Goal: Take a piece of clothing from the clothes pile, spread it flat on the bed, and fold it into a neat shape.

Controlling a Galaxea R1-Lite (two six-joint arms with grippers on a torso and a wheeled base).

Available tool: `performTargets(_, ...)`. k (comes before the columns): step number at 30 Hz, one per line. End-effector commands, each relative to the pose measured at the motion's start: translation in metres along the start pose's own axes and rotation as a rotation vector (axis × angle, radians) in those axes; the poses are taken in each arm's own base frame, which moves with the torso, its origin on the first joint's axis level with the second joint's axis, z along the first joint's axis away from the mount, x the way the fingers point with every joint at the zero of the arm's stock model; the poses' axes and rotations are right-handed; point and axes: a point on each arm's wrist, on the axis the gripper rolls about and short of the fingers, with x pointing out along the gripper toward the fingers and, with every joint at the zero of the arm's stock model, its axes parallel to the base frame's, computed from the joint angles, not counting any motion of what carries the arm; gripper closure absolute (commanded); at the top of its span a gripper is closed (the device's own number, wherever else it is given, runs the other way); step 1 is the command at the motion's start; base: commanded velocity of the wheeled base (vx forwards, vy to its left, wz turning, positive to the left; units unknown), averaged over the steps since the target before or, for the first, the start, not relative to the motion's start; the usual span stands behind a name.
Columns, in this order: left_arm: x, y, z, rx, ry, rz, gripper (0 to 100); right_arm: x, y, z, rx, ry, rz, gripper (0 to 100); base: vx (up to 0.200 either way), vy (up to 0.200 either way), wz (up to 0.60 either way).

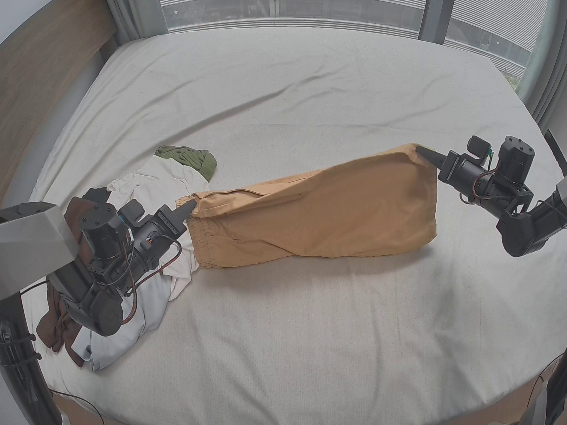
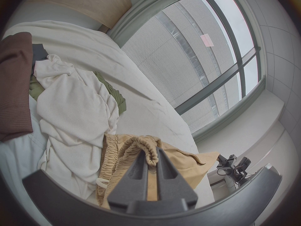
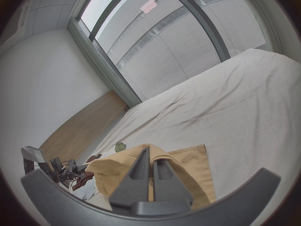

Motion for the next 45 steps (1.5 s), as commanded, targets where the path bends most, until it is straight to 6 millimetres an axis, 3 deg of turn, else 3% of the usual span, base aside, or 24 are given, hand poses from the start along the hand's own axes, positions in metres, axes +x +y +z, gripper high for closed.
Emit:
performTargets(1,0.003,0.003,-0.003,-0.003,0.006,0.004,100,0.006,-0.010,-0.011,0.013,0.019,-0.012,100,0.000,0.000,0.00)
performTargets(15,0.006,0.009,-0.007,-0.006,0.016,0.018,100,0.014,-0.015,-0.011,0.006,0.007,-0.006,100,0.000,0.000,0.00)
performTargets(16,0.006,0.010,-0.007,-0.006,0.015,0.019,0,0.014,-0.015,-0.011,0.006,0.007,-0.006,0,0.000,0.000,0.00)
performTargets(25,0.013,0.018,0.009,0.001,-0.066,0.065,0,0.026,-0.019,0.001,-0.034,-0.135,0.016,0,0.000,0.000,0.00)
performTargets(30,0.011,0.019,0.019,0.006,-0.091,0.066,0,-0.002,0.000,0.005,0.043,-0.161,0.021,0,0.000,0.000,0.00)
performTargets(37,-0.006,-0.010,0.027,0.016,-0.086,0.000,0,-0.052,0.018,-0.024,0.122,-0.055,-0.032,0,0.000,0.000,0.00)
performTargets(45,-0.030,-0.014,0.025,0.039,0.021,-0.063,0,-0.061,0.015,-0.038,0.178,-0.011,-0.060,0,0.000,0.000,0.00)
